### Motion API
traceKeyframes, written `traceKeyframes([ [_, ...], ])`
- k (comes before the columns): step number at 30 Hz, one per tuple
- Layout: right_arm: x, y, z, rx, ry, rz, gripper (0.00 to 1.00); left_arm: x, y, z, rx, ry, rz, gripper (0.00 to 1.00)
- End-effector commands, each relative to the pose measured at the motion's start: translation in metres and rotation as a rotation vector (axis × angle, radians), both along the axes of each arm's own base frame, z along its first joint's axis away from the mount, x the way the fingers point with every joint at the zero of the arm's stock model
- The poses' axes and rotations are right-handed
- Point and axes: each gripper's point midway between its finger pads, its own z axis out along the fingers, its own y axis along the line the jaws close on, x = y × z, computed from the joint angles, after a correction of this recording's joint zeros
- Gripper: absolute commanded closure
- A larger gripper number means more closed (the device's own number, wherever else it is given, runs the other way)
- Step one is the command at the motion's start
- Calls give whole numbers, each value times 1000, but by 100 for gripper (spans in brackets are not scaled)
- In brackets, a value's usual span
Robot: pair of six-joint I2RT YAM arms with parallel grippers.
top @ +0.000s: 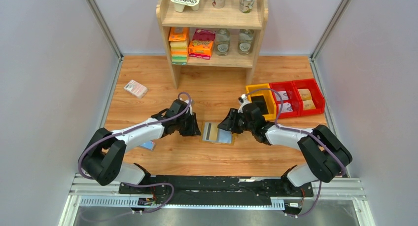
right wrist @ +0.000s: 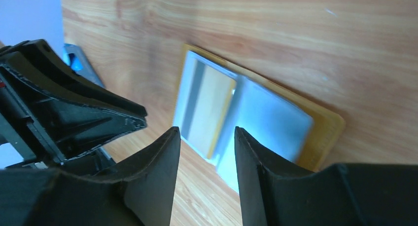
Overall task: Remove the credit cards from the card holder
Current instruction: Remove the credit card from the card holder.
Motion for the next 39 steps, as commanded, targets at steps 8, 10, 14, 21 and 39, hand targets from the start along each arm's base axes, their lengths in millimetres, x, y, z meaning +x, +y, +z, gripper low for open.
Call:
traceKeyframes([
  [8, 11, 31, -2, 101, 20, 52, 57, 41, -38, 26, -71, -78, -61, 68],
  [10, 7, 30, -10, 106, 48, 51, 57, 41, -40, 16, -64, -55, -65, 68],
  [14, 1, 27, -27, 113, 90, 29, 58, 33, -34, -11, -12, 22, -67, 70],
  [21, -1, 33, -25, 138, 99, 61, 61, 20, -25, -36, 30, 94, -57, 80],
  [39, -10, 43, 25, 249, -3, 157, 80, 12, -2, -50, 141, 121, -29, 88],
])
